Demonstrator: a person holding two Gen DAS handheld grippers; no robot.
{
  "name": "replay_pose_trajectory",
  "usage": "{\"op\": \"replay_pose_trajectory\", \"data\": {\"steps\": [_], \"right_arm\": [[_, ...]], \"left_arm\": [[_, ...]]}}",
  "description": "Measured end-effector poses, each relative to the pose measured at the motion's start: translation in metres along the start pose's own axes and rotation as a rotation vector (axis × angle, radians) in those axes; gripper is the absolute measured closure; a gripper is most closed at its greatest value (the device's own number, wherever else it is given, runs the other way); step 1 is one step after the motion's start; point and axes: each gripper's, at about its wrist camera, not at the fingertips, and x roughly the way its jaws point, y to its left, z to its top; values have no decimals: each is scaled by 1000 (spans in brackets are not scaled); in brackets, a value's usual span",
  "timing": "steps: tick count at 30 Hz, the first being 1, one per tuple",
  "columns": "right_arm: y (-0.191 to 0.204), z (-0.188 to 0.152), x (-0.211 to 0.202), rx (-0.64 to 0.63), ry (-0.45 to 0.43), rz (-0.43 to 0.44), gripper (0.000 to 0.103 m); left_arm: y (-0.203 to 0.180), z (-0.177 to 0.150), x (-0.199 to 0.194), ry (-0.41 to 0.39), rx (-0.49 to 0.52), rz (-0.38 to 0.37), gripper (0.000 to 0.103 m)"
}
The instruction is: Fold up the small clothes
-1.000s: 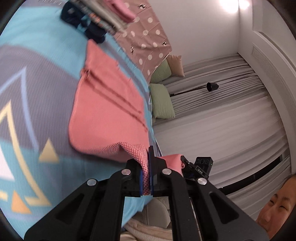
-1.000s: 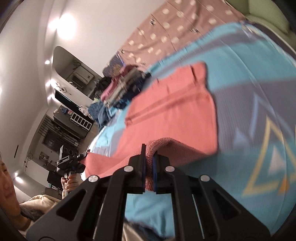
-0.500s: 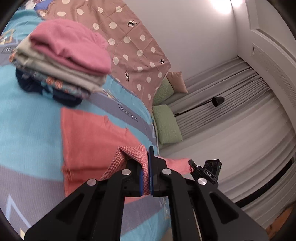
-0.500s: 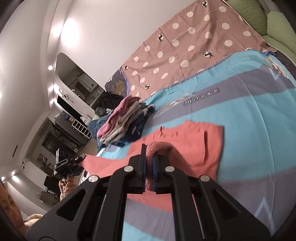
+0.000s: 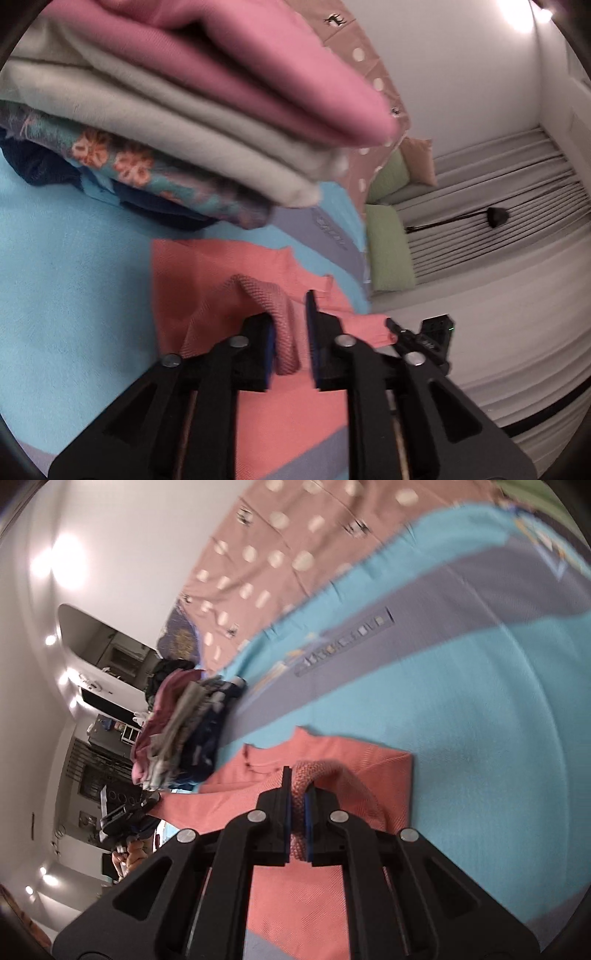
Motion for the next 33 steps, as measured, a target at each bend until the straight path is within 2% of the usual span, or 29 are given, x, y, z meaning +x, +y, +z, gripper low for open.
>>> {"op": "replay_pose_trajectory", "data": {"steps": [1, 2, 4, 8, 10, 12, 14, 17, 19, 20, 21, 22, 25, 27, 30, 32, 33], "right_arm": [[-6, 3, 8, 18, 15, -12, 96], [-11, 6, 15, 39, 24, -17, 95], [-21, 14, 21, 92, 29, 23, 93], [-30, 38, 24, 188, 1, 148, 91], [-33, 48, 26, 245, -10, 178, 79], [-39, 52, 25, 326, -38, 226, 71], [-42, 52, 14, 372, -104, 239, 69], [-18, 53, -10, 209, -189, 112, 65], [18, 44, -21, -4, -215, 0, 60], [40, 37, -16, -120, -183, -39, 57], [60, 27, -8, -222, -133, -77, 48], [87, 11, 9, -359, -56, -146, 44], [138, -35, 71, -620, 148, -296, 44], [164, -64, 121, -722, 263, -342, 43], [190, -98, 163, -814, 320, -378, 41], [201, -114, 173, -847, 313, -378, 35], [207, -122, 173, -864, 298, -377, 29]], "left_arm": [[-1, 0, 3, -3, 31, 32, 61], [-2, 1, 4, -9, 56, 61, 53], [-5, 3, 6, -18, 93, 74, 52], [-17, 14, 0, -39, 137, 12, 49], [-23, 20, -5, -65, 146, -31, 47], [-25, 25, -14, -101, 139, -109, 47], [-28, 26, -26, -133, 149, -125, 46], [-28, 18, -43, -156, 175, -109, 42], [-26, 11, -53, -156, 180, -89, 41], [-24, 8, -58, -155, 178, -72, 41], [-22, 6, -61, -153, 175, -60, 41], [-24, 1, -60, -145, 172, -46, 41], [-8, -8, -66, -121, 143, 23, 37], [1, -15, -63, -82, 106, 92, 36], [17, -31, -60, 9, 50, 148, 36], [27, -45, -59, 73, 13, 122, 34], [33, -50, -58, 98, -12, 72, 32]]}}
